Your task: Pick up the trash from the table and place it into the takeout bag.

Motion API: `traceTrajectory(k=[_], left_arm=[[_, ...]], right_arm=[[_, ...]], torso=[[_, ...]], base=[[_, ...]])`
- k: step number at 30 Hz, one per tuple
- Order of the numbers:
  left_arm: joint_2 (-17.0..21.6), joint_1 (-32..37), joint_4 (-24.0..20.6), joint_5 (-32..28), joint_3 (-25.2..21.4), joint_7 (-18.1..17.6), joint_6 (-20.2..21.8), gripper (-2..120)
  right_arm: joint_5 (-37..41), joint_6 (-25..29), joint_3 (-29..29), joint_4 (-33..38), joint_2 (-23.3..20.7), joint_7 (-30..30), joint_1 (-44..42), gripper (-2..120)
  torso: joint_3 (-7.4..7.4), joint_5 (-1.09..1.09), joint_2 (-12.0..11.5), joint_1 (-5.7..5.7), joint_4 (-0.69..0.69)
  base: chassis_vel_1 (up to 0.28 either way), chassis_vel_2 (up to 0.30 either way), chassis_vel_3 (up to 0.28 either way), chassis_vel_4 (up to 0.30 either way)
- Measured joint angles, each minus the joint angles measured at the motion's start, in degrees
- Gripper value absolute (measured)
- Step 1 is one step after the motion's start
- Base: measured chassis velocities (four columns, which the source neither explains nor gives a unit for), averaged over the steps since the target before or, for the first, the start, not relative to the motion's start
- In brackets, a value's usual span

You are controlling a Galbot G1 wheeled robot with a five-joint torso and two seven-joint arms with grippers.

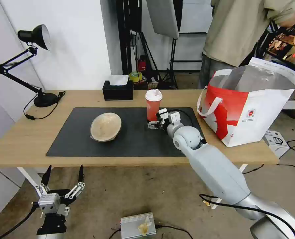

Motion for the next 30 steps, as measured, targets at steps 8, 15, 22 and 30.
traceTrajectory(k=[8,15,22,30], left_arm=[[0.06,-0.16,0.25,-0.02,0.28,0.00,0.00,100],[-0.07,-0.24,0.45,-0.02,0.36,0.00,0.00,100],[0.09,-0.48,0.84,-0.04,0.30,0.00,0.00,100],[0.12,-0.46,1.01,-0.06,0.32,-0.01,-0.02,100]], right_arm=[[0.03,0.74,0.20,-1.55,0.94,0.01,0.83,100],[-0.11,1.92,0.25,-3.79,1.46,-0.03,1.52,100],[-1.02,3.26,0.37,-6.70,2.67,-0.38,2.50,100],[-2.37,4.89,0.25,-9.84,4.14,-1.09,3.41,100]], torso=[[0.00,0.00,0.00,0.00,0.00],[0.00,0.00,0.00,0.00,0.00],[0.00,0.00,0.00,0.00,0.00],[0.00,0.00,0.00,0.00,0.00]], base=[[0.000,0.000,0.000,0.000],[0.000,0.000,0.000,0.000],[0.000,0.000,0.000,0.000],[0.000,0.000,0.000,0.000]])
